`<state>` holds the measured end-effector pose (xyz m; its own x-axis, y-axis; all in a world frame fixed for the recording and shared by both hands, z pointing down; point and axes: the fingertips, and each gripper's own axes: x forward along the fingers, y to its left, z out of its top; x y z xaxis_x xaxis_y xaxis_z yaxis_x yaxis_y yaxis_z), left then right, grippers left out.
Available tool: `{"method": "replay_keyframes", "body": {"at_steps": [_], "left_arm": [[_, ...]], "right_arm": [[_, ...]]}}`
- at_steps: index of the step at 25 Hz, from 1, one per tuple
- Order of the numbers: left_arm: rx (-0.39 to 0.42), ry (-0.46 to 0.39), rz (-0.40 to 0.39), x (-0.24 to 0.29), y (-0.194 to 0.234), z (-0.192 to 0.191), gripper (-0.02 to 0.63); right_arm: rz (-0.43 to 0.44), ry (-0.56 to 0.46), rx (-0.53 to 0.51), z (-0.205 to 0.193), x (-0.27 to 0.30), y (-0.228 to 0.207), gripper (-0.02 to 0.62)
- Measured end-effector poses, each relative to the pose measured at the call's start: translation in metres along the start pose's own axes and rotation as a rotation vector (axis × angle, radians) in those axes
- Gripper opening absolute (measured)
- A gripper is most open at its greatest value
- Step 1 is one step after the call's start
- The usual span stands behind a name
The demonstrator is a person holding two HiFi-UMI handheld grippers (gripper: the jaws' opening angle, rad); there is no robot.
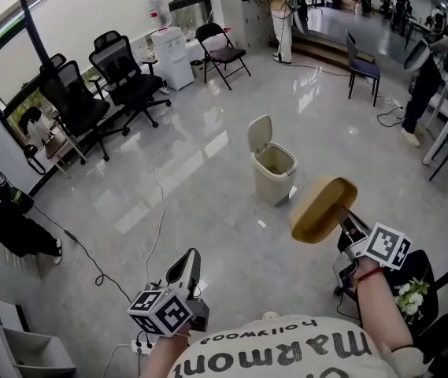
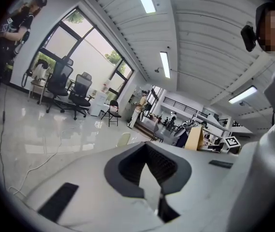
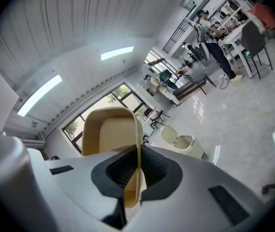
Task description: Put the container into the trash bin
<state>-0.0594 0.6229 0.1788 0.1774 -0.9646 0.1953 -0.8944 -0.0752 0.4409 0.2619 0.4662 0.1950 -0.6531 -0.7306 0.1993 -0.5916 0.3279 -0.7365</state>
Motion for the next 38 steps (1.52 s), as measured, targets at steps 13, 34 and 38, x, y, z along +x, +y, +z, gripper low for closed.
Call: {"method": "replay_keyframes", "body": {"at_steps": [13, 34, 38], "left_arm": [[0.013, 0.019, 0.058, 0.057, 0.018, -0.004, -0.004], [0.134, 0.218, -0.117, 0.240, 0.138, 0.102, -0.003], [0.141, 0.231, -0.201, 0.271, 0.145, 0.124, -0.003]], "right_arm": [[-0.028, 0.042, 0.056, 0.008, 0.056, -0.057, 0.014], [-0.220, -0.060, 0.161, 0.012, 0.202, -0.054, 0.014], [-0.257, -0.130, 0.201, 0.015, 0.219, -0.050, 0.014]]}}
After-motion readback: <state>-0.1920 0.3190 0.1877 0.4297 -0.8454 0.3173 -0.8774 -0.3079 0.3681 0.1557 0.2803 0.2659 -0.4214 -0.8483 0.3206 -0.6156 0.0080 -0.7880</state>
